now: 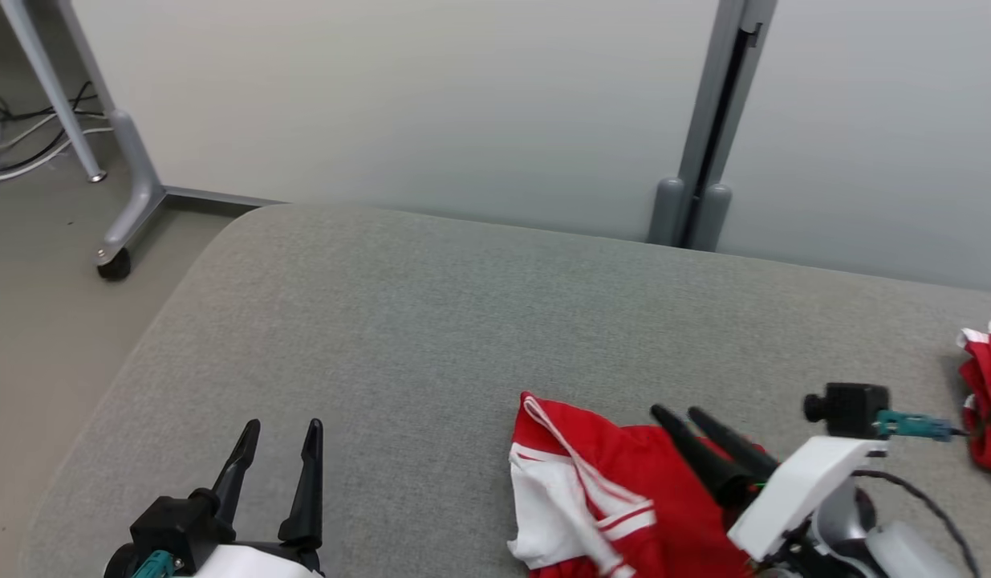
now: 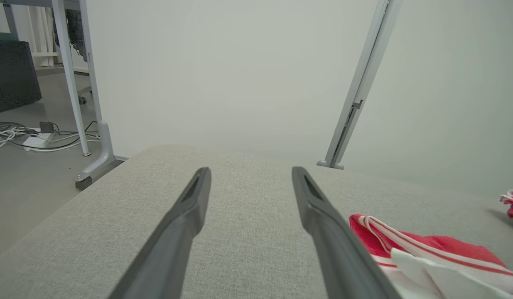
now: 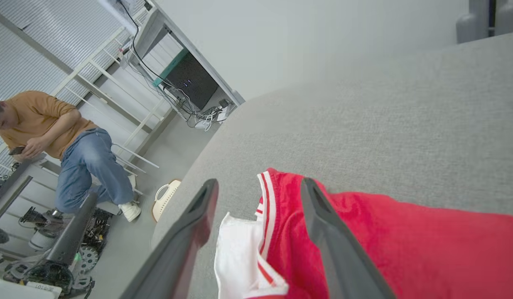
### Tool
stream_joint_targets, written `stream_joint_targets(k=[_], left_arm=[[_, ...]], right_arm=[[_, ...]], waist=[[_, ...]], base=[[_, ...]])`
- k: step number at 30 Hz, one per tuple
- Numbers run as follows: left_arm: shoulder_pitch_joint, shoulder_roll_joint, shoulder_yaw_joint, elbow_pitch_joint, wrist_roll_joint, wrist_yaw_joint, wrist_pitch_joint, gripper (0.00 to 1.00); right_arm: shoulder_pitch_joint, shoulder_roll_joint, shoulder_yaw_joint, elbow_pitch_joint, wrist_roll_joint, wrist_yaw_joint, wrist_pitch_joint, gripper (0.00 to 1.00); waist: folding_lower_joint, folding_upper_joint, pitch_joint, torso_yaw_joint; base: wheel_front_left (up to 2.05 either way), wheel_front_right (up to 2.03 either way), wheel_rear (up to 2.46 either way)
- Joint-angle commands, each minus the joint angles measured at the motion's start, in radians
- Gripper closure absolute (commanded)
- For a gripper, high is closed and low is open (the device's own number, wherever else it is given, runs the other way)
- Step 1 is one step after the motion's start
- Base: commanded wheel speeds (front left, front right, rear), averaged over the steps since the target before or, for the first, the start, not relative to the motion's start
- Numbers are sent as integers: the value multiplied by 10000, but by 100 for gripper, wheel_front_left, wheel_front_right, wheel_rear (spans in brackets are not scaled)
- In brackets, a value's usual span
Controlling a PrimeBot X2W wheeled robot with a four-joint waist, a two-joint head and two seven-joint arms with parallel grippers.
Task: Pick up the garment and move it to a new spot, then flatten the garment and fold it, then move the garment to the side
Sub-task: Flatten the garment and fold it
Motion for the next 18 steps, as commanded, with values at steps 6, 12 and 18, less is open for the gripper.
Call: stream_joint_targets(k=[6, 12, 18], left_arm=[[100, 75, 132, -74, -33, 61, -95, 0], [128, 67, 167, -106, 1, 41, -154, 0], [180, 81, 207, -199, 102, 14, -185, 0]], right_arm=[[396, -740, -983, -269, -344, 9, -1509, 0], [761, -948, -1619, 87, -1070, 9, -2518, 0], [1293, -864, -2406, 497, -2272, 9, -3870, 0]], waist=[[0, 0, -95, -470], [0, 0, -156, -619], [0, 0, -245, -689]], base=[[0, 0, 0], [0, 0, 0], [0, 0, 0]])
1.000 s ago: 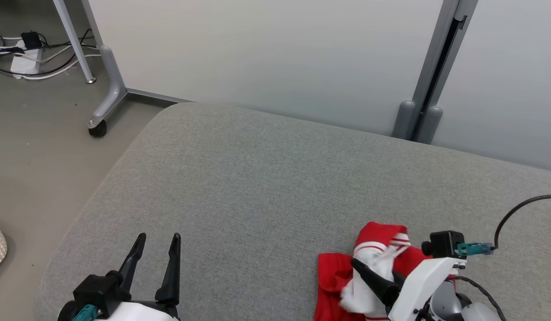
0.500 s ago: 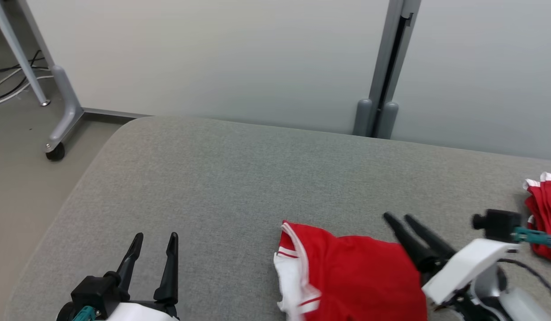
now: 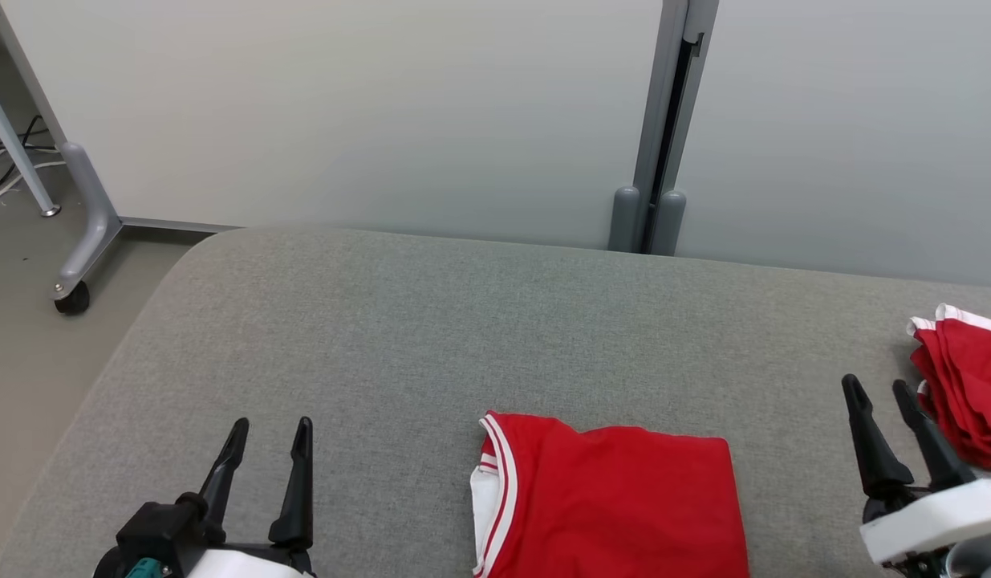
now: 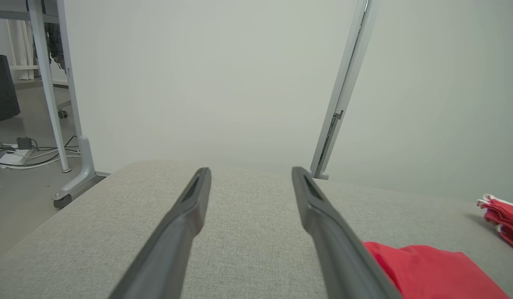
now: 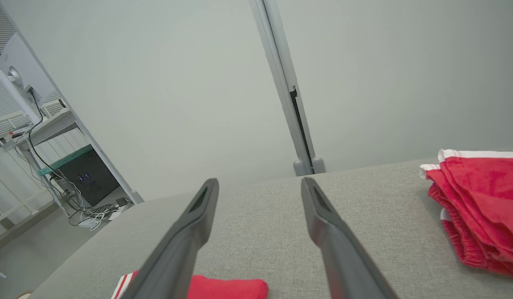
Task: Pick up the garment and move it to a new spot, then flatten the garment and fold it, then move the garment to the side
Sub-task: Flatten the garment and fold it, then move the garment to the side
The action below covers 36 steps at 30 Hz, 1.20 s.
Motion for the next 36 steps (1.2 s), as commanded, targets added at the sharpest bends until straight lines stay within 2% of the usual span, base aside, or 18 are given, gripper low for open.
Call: stream_joint_targets(k=[1, 9, 16, 29, 36], left_arm=[[79, 66, 108, -66, 96, 19, -42, 0], [257, -5, 335, -58, 393, -36, -101, 0], [456, -317, 737, 253, 997, -203, -106, 0], [547, -894, 1535, 447, 2106, -725, -109, 0], [497, -1134, 1719, 527, 2327, -1000, -109, 0]], right_arm=[[191, 35, -162, 23, -375, 9, -292, 0], [1036, 804, -1149, -148, -2258, 7, -842, 0], [1232, 1204, -1218, -260, -3533, 7, -907, 0], [1157, 1342, -1221, -382, -4065, 7, -910, 0], [980, 1407, -849, -23, -3857, 7, -648, 0]], waist=[[0, 0, -39, -43], [0, 0, -56, -489], [0, 0, -31, -937], [0, 0, 1, -1091], [0, 0, 47, -1000]], base=[[0, 0, 0], [0, 0, 0], [0, 0, 0], [0, 0, 0], [0, 0, 0]])
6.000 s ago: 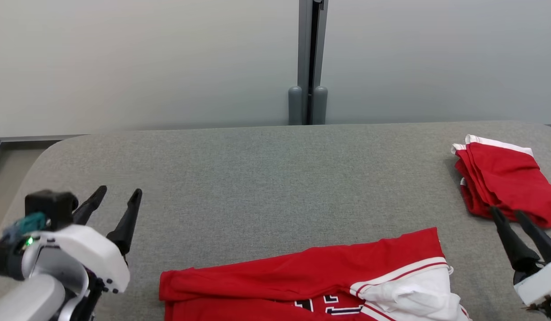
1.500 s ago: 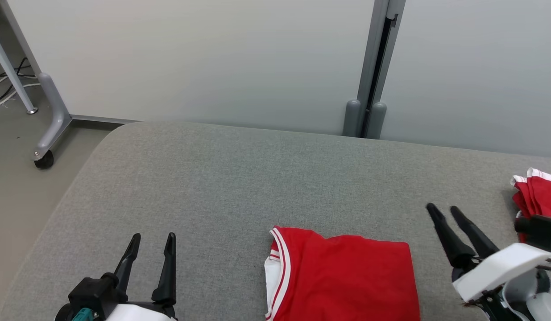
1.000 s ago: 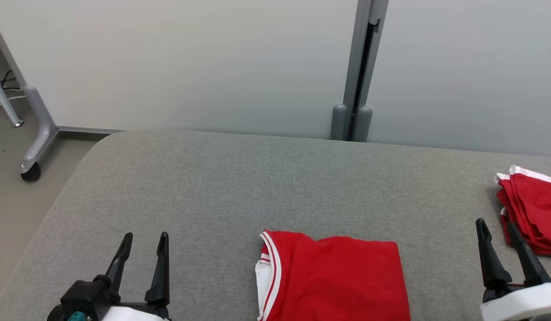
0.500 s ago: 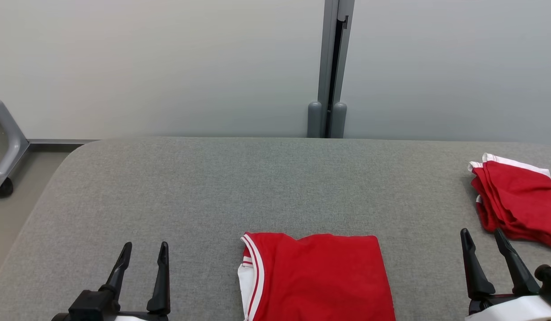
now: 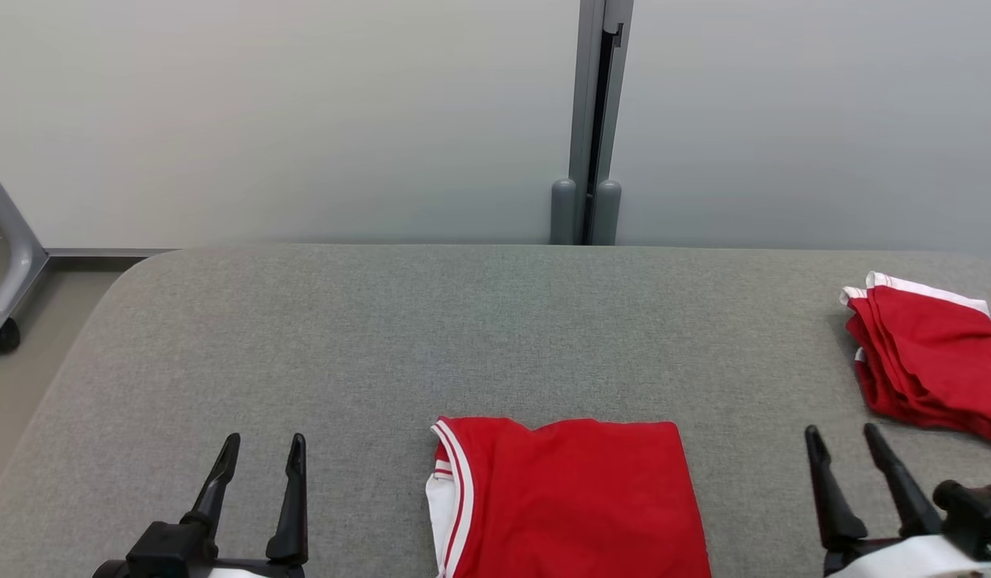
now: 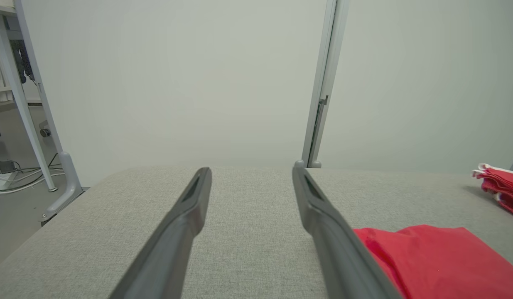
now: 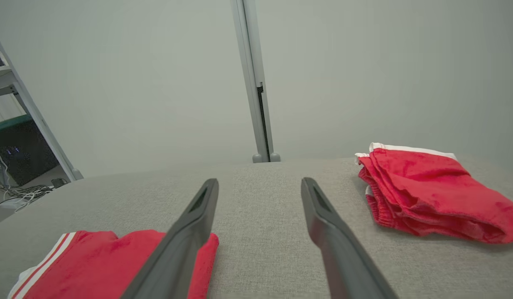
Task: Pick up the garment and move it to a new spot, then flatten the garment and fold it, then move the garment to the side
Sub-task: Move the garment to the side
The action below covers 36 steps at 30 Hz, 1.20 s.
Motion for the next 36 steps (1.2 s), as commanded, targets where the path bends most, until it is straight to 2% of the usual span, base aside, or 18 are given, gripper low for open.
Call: stream_joint_targets(k=[1, 6, 11, 19, 25, 31, 32, 33, 34, 36], left_arm=[[6, 1, 72, 23, 68, -51, -38, 0], [-153, -156, 25, 158, 81, -245, -38, 0], [-312, -229, -73, 383, 105, -369, -38, 0], [-517, -303, -209, 691, 32, -453, -28, 0], [-585, -374, -299, 861, -106, -542, -27, 0], [-660, -370, -298, 907, -133, -552, -27, 0], [-676, -358, -300, 912, -134, -552, -27, 0], [-683, -348, -301, 916, -133, -554, -27, 0], [-691, -342, -309, 921, -132, -563, -26, 0], [-705, -325, -322, 928, -132, -569, -26, 0]], right_arm=[[-168, 7, 64, 69, 63, 5, 116, 0], [-838, 214, 585, 715, 562, 5, 1338, 0], [-1609, 252, 1082, 1719, 784, 5, 3398, 0], [-2101, 639, 871, 2998, 1302, 5, 6320, 0], [-1951, 904, 688, 3450, 1788, 5, 7179, 0], [-2004, 909, 856, 3248, 2177, 5, 6748, 0], [-2052, 863, 904, 3223, 2212, 5, 6612, 36], [-2104, 804, 964, 3205, 2243, 5, 6476, 62], [-2160, 754, 1029, 3189, 2323, 5, 6356, 97], [-2258, 662, 1168, 3197, 2374, 5, 6128, 100]], waist=[[0, -1, 17, 32], [0, -1, 154, 267], [0, -1, 231, 557], [0, -1, 261, 969], [0, -1, 291, 1116], [0, -1, 326, 1084], [0, -1, 331, 1064], [0, -1, 335, 1038], [0, -1, 338, 1007], [0, -1, 341, 932]], base=[[0, 0, 0], [0, 0, 0], [0, 0, 0], [0, 0, 0], [0, 0, 0], [0, 0, 0], [0, 0, 0], [0, 0, 0], [0, 0, 0], [0, 0, 0]])
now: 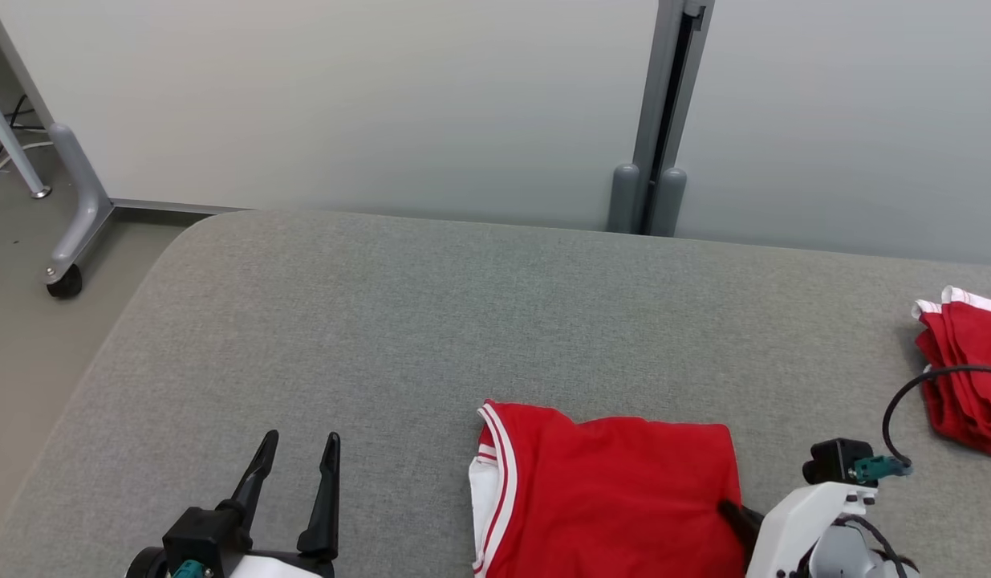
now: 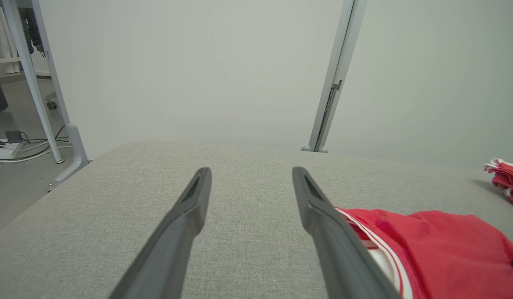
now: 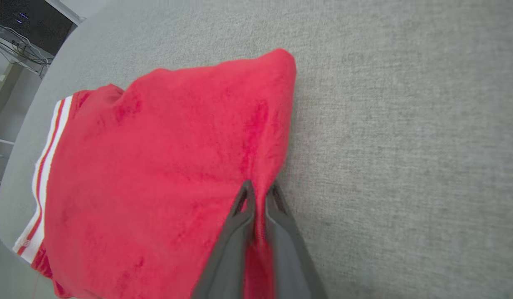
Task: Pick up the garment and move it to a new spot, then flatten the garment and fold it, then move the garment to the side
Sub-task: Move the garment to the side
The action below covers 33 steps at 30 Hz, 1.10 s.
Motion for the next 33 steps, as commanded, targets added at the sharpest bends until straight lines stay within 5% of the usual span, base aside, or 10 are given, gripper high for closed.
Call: stream_joint_targets(k=[1, 18, 33], left_arm=[[-179, 79, 0, 4, -48, -35, -11, 0], [-727, -210, -780, -406, 89, -396, -6, 0], [-2344, 222, -999, -853, 452, -538, 354, 0]], right_arm=[[-168, -130, 53, -29, 26, 5, -213, 100], [-2546, -1837, 1495, -824, 390, 5, -584, 100], [-5772, -3488, 997, -902, 442, 5, -949, 100]], waist=[[0, -1, 1, -78], [0, -1, 511, -2028], [0, -1, 3551, -3695]], base=[[0, 0, 0], [0, 0, 0], [0, 0, 0]])
